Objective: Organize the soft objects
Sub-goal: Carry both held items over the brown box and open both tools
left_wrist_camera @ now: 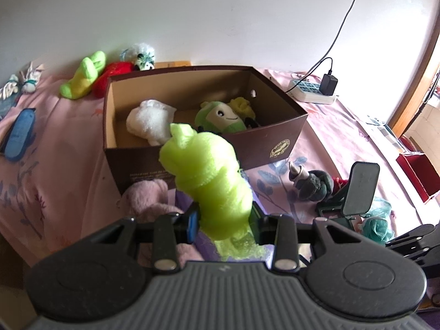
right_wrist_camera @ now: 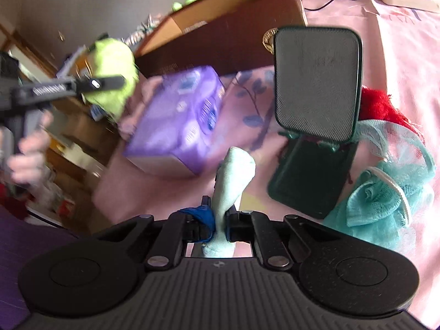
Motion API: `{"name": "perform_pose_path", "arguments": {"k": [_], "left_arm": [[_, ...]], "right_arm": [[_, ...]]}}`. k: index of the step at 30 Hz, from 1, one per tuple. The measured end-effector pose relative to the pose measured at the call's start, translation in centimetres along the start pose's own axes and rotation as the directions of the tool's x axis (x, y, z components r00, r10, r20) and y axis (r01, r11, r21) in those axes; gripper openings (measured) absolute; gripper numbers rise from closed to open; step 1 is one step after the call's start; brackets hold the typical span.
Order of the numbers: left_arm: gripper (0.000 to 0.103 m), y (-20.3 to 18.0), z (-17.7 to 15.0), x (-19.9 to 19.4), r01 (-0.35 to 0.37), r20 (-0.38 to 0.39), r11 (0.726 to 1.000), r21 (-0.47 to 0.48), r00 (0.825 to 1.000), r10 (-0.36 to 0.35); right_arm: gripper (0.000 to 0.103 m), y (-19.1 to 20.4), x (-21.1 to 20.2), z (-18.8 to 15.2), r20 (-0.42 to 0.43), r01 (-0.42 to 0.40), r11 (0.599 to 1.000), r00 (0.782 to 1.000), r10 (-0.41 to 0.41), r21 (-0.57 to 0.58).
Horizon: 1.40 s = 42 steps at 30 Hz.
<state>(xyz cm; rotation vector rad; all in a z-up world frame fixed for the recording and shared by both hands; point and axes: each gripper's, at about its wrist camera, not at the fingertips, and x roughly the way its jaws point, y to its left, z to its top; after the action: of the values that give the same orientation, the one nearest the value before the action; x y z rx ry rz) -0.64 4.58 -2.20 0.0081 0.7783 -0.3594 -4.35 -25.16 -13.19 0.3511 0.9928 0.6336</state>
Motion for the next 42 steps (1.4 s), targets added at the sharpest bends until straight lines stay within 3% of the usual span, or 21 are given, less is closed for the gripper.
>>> {"name": "perform_pose_path", "arguments": {"k": [5,10,15,22,29,37,42], "left_arm": [[0.039,0.5,1.1,0.5,0.028,0.013,1.0,0.013,1.0,-0.028],[0.039,1.2,2.8,0.8,0.034,0.054,0.999,0.037,0.998,-0.036],[0.039,2.4,5.4,1.6,0.009,0.108,0.999,0.045,0.994,-0.013],[0.039,5.0,8.9,3.0,-0.019,0.159,1.0,0.01,0.987,0.017],[0.039,6.9,10.1,6.2,-0.063,0.114,0.997,-0.032,0.991,0.067],[0.039,8.1,9.6,9.9,-0.119,0.032,0.992,-0.045,0.992,0.12],[0.04,8.7,9.4,12.0,-0.137,-0.023,0.989,-0.063,0.99,0.136]], "right_arm": [[0.0,1.2,-1.7,2.5,0.098,-0.091,0.994,0.992,0.086,0.053],[0.0,2.3,-2.6,6.9,0.197,-0.185,0.981,0.966,0.169,0.061],[0.0,3.0,-2.6,12.6,0.283,-0.205,0.978,0.941,0.184,0.045],[0.0,5.3,-0.5,19.8,0.364,-0.09,0.993,0.925,0.11,-0.072],[0.0,5.7,4.2,24.3,0.38,0.008,0.997,0.925,0.023,-0.079],[0.0,4.7,8.5,26.0,0.347,0.194,0.971,0.928,-0.135,-0.141],[0.0,2.7,10.8,26.5,0.308,0.266,0.95,0.929,-0.206,-0.165]]}}
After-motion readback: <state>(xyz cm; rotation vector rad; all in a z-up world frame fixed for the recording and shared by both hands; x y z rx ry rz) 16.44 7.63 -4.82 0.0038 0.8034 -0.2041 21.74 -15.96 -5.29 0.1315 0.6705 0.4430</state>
